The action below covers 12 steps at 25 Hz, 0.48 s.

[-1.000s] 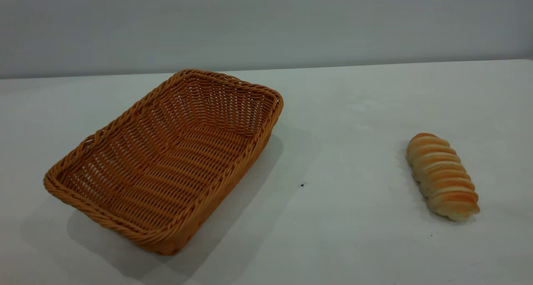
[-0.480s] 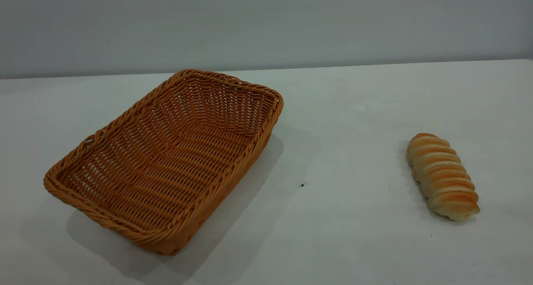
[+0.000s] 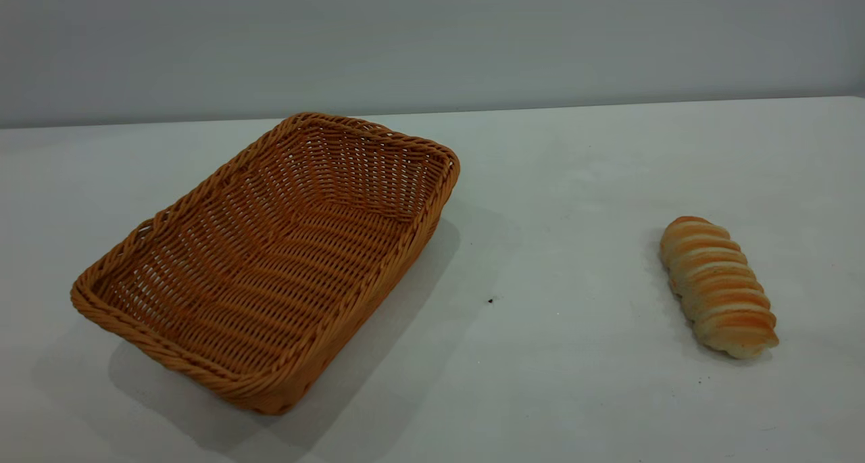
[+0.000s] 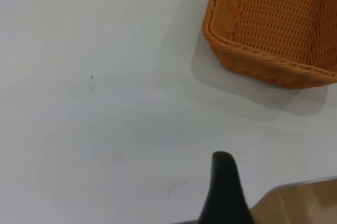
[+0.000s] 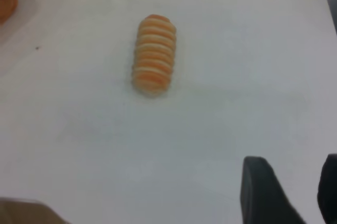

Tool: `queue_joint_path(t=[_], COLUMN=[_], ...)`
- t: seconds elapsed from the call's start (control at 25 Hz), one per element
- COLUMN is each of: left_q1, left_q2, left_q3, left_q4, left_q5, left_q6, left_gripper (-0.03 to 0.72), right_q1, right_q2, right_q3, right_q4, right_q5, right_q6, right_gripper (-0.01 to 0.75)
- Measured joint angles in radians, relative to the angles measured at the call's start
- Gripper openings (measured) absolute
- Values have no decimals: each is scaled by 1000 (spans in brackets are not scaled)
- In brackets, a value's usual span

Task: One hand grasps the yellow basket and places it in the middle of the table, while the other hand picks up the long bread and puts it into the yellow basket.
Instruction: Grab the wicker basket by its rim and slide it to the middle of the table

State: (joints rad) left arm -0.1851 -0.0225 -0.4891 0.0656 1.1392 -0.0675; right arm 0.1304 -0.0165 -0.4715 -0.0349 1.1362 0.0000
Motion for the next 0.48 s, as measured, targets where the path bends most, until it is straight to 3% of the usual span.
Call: queue_joint_path(t=[0.48], left_q1=[-30], left_q2=[0], left_q3=[0], left_q4=[0], left_q5=[0], left_q6=[-1], left_gripper=[591], right_q1=[0], right_q2=[0], right_q3=[0], right_q4=[16], right_q5=[0], right_q6=[0], right_gripper=[293])
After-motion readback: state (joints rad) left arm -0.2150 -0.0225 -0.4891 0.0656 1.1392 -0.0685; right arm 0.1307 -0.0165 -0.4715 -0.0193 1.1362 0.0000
